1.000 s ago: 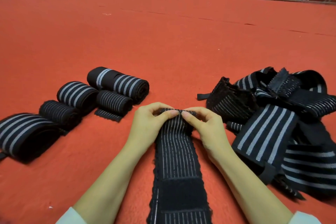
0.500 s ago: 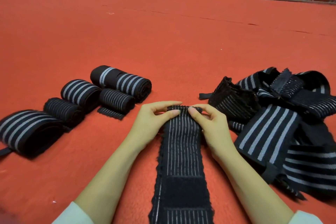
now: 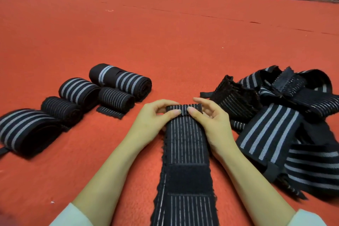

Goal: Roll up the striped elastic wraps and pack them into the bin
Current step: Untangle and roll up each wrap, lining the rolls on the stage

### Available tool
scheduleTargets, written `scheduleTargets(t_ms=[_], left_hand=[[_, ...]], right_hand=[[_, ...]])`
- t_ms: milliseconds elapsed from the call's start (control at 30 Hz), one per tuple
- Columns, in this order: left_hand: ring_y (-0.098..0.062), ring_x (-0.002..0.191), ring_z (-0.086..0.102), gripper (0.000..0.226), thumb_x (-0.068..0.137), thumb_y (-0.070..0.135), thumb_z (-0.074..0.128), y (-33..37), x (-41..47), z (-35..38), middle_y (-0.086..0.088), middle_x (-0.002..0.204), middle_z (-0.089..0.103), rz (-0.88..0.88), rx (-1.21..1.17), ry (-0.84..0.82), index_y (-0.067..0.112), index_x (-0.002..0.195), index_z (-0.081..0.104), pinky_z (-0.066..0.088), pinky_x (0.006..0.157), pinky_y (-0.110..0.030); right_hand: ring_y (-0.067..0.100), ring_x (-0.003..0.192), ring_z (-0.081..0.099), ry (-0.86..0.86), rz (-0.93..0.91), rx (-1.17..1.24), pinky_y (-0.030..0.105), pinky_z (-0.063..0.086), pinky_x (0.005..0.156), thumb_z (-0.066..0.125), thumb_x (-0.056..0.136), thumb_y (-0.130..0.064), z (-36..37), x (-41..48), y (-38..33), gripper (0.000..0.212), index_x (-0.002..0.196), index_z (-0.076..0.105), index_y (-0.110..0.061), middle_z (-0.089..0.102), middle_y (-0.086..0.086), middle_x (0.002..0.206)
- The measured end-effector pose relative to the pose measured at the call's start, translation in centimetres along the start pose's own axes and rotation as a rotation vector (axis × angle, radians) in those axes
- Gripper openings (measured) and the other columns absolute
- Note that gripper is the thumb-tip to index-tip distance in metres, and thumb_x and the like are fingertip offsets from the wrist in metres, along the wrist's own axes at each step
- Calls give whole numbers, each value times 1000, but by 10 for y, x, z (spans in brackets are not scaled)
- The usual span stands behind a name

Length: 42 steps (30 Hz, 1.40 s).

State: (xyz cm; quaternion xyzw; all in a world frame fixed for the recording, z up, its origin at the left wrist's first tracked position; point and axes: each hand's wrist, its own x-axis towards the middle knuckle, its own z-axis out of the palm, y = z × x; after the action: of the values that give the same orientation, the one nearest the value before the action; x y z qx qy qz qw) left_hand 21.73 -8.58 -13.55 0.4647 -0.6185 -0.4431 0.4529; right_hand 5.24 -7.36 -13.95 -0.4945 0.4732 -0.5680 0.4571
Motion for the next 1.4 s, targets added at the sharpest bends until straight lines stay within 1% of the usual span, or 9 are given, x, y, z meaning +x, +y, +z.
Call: scheduleTargets(t_ms=[300,467,633,767,900,1000,1133,1267,1400], left_hand=[[-2,78,66,16,81,5,71,2,-1,-1,8,84,75,88,-22,68,18,88,75,47,73,-15],[-3,85,64,31,76,38,67,0,0,-1,5,94,73,-26,-152,28,21,102,72,48,74,-21],[-2,79,63,12,83,14,72,0,1,-1,0,90,73,25,-37,89,15,95,73,50,70,-15],[-2,65,62,11,80,5,73,3,-1,2,8,79,71,34,-104,104,14,86,72,46,49,-15],[-4,81,64,11,85,18,68,4,-1,2,6,89,73,48,-157,58,15,94,74,49,73,-19],[5,69,57,26,91,29,57,3,-1,5,20,74,66,-2,-180,29,18,112,67,41,62,-11],[-5,104,64,28,91,35,54,-1,0,8,10,108,71,-32,-134,-21,21,111,69,47,91,-20],[7,111,56,26,98,31,47,0,-1,14,15,116,66,-23,-46,-41,24,117,64,39,93,-8],[1,116,54,34,97,25,50,-2,-1,11,8,126,61,19,18,-40,18,130,56,39,101,-14]], right_hand=[[13,71,62,-69,117,88,22,52,65,63,90,-23,2,-1,-3,22,92,70,-3,68,7,80],[12,80,61,-106,101,107,25,52,74,62,89,-8,3,-1,-3,13,99,67,-12,67,0,86],[15,80,68,-105,163,183,28,56,75,64,87,-13,4,-1,-2,26,113,60,-8,72,4,90],[18,76,66,-128,161,133,26,54,70,61,90,-24,4,-2,-3,23,98,68,-3,71,11,87],[15,77,63,-117,134,168,24,55,69,60,90,-12,2,0,-2,10,97,66,-7,67,8,89],[15,80,63,-150,118,154,27,55,72,62,89,-9,2,0,-1,11,98,67,-13,67,5,92],[8,86,62,-181,80,66,22,52,77,57,91,-8,2,-1,1,15,104,63,-16,66,-1,98],[-13,82,58,-212,102,-22,6,45,72,44,99,-25,5,-3,2,26,123,51,-18,58,-9,106],[-14,82,59,-198,76,-26,6,45,71,43,100,-24,4,-2,2,27,126,50,-21,58,-8,108]])
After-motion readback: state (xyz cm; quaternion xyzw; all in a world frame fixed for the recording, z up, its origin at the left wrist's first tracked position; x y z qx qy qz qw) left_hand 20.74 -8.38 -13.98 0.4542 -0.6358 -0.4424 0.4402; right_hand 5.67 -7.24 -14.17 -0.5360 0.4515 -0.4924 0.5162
